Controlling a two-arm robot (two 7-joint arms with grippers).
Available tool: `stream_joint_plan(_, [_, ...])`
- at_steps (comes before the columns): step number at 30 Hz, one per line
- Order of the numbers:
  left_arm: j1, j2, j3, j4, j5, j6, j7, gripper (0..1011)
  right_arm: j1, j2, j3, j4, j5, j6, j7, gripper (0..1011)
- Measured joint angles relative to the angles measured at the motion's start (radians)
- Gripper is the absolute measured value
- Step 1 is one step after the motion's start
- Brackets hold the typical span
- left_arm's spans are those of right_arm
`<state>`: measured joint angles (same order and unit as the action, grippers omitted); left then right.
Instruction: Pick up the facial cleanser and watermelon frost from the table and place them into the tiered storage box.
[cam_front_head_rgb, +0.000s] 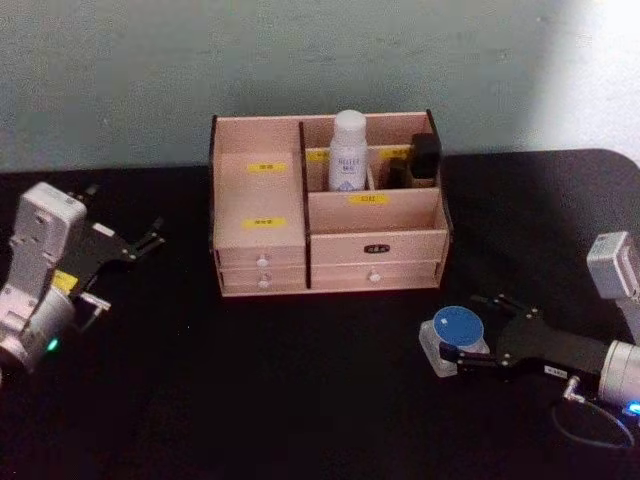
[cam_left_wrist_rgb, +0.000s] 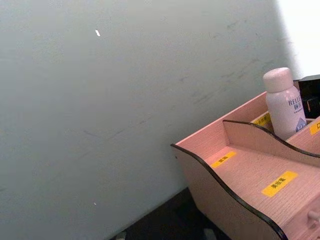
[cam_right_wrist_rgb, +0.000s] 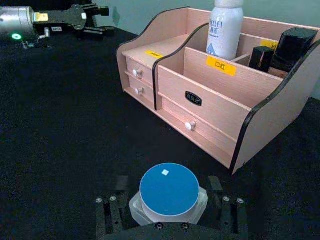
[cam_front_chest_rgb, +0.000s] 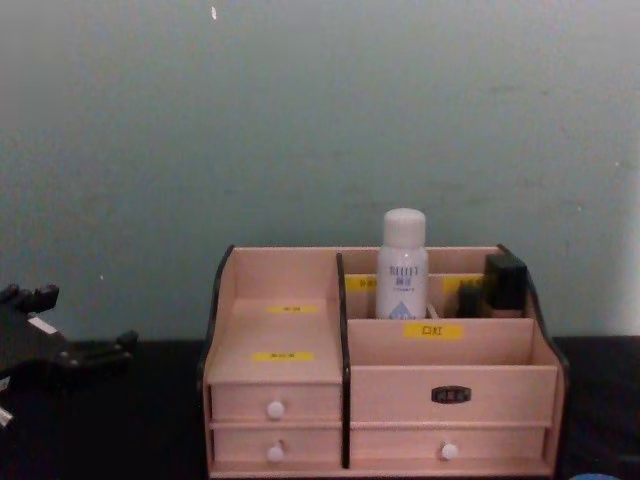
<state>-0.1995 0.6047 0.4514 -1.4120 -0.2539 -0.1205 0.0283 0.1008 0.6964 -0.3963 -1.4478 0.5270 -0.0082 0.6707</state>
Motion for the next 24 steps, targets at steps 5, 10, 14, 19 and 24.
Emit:
stream_joint_plan(5, [0.0, 0.0, 0.0, 0.0, 0.0, 0.0, 0.0, 1001, 0.0, 0.003, -0.002, -0.001, -0.001, 0.004, 0.0, 1000])
stream_joint_plan(10, [0.0, 0.0, 0.0, 0.0, 0.0, 0.0, 0.0, 1001, 0.0, 0.004, -0.004, -0.002, -0.001, 0.004, 0.0, 1000])
stream_joint_plan(14, [0.0, 0.0, 0.0, 0.0, 0.0, 0.0, 0.0, 1001, 0.001, 0.004, -0.007, 0.0, -0.002, 0.005, 0.0, 1000])
stream_joint_plan(19, [0.0, 0.0, 0.0, 0.0, 0.0, 0.0, 0.0, 1001, 0.008, 0.001, -0.014, 0.008, -0.004, 0.009, 0.003, 1000])
stream_joint_plan(24, [0.0, 0.0, 0.0, 0.0, 0.0, 0.0, 0.0, 1001, 0.011, -0.002, -0.017, 0.014, -0.005, 0.012, 0.003, 1000])
